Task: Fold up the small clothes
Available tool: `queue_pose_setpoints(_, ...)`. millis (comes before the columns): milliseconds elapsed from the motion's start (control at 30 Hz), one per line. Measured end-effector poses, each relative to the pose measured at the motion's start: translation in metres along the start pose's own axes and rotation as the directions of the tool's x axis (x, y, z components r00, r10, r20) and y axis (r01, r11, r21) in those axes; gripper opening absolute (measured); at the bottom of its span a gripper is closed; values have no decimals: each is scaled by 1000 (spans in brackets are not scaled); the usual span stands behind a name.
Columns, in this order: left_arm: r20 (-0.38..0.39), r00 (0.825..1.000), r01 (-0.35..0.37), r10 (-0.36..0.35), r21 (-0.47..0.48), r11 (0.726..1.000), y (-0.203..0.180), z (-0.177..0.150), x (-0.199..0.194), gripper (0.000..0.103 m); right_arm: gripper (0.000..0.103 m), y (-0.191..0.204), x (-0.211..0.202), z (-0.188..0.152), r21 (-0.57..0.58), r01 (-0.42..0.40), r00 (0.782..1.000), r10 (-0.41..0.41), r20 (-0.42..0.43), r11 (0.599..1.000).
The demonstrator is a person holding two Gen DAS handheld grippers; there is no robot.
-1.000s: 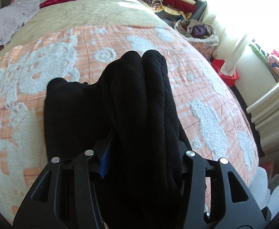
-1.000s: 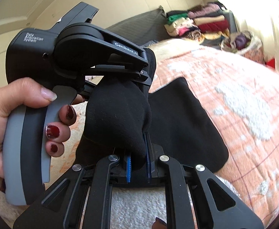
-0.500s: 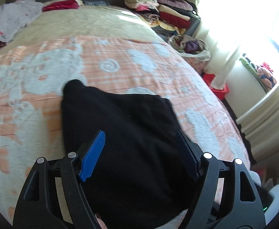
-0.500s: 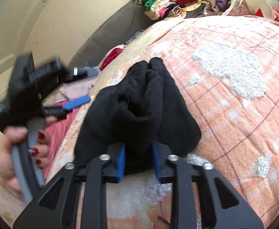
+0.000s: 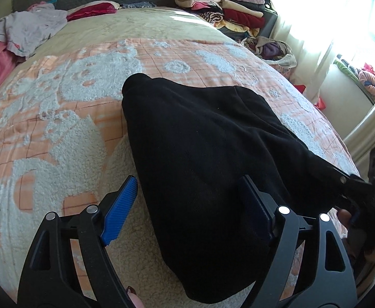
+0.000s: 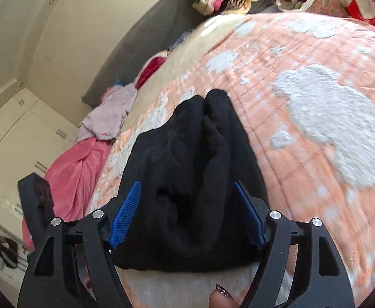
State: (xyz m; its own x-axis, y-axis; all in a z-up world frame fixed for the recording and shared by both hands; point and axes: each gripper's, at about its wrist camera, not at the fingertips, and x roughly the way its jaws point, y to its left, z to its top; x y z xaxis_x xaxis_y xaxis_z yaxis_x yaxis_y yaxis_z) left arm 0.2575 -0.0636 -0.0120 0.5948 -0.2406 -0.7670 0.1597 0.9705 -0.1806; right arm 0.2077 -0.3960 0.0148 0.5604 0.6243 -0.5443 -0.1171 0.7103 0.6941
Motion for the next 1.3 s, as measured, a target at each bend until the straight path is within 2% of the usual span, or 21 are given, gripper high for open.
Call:
queue_pose_setpoints(33, 0, 1000, 2, -2, -1, 1000, 0, 0, 0, 74, 72, 2, 4, 2, -9, 11, 1000, -11, -7, 1000)
queue_pose_setpoints(100, -4, 1000, 4, -4, -4, 1000, 1, 1, 0, 74, 65, 2, 10, 4, -25, 36, 999, -36, -5, 999)
queue_pose_setpoints(133, -4, 1000, 8, -8, -4, 1000, 1, 2, -1, 74, 54, 2, 13, 5, -27, 32, 999, -33, -8, 999)
queue_pose_setpoints(167, -5, 1000, 11, -11, -1, 1000, 1, 1, -1, 74, 47, 2, 16, 6, -30, 26, 1000, -26, -8, 999)
queue_pose_setpoints(200, -8, 1000, 11, -11, 1, 1000, 0, 1, 0, 74, 32, 4, 18, 9, -42, 22, 1000, -22, -11, 999)
queue_pose_setpoints(233, -8, 1000, 10, -10, 3, 1000, 0, 1, 0, 74, 26, 8, 18, 10, -69, 22, 1000, -23, -15, 997)
queue_pose_setpoints(400, -10, 999, 33, -33, 1, 999, -4, 2, -3, 74, 21, 37, -2, 19, -238, 43, 998, -33, 48, 970)
queue_pose_setpoints(500, -15, 998, 65, -65, -1, 998, -7, 0, -5, 76, 21, 36, -6, 17, -299, 120, 991, -97, 91, 947)
queue_pose_setpoints(600, -42, 998, 51, -50, 21, 998, -12, -7, 4, 77, 25, 13, 16, 8, -296, 196, 980, -195, 33, 935)
queue_pose_setpoints(633, -46, 997, 57, -56, 14, 998, -12, -10, 7, 78, 34, 7, 18, 5, -285, 210, 977, -210, 33, 935)
queue_pose_setpoints(667, -51, 997, 64, -63, 3, 998, -11, -11, 10, 79, 38, -2, 17, 2, -255, 212, 977, -208, 43, 943)
queue_pose_setpoints(767, -48, 996, 75, -75, -12, 997, -8, -15, 11, 80, 41, -11, 10, -3, -202, 193, 981, -185, 58, 960)
queue_pose_setpoints(833, -45, 996, 73, -74, -9, 997, -8, -15, 10, 80, 42, -7, 8, -7, -209, 222, 974, -209, 84, 952)
queue_pose_setpoints(900, -43, 997, 69, -69, -8, 998, -8, -16, 8, 80, 48, -1, 4, -10, -223, 272, 961, -251, 116, 936)
queue_pose_setpoints(933, -42, 997, 67, -67, -7, 998, -9, -16, 7, 80, 57, 3, 2, -12, -226, 303, 951, -279, 133, 926)
queue_pose_setpoints(967, -39, 997, 65, -65, -5, 998, -8, -16, 7, 80, 60, 4, 0, -13, -230, 321, 945, -295, 141, 919)
queue_pose_setpoints(1200, -24, 998, 54, -54, 8, 999, -11, -16, -3, 80, 65, 12, -16, -13, -248, 341, 939, -313, 144, 907)
queue_pose_setpoints(1267, -18, 998, 56, -56, 4, 998, -11, -15, -7, 80, 78, 19, -23, -13, -261, 355, 933, -322, 161, 898)
queue_pose_setpoints(1300, -15, 998, 59, -59, 2, 998, -11, -15, -9, 80, 80, 22, -28, -14, -267, 359, 931, -322, 172, 894)
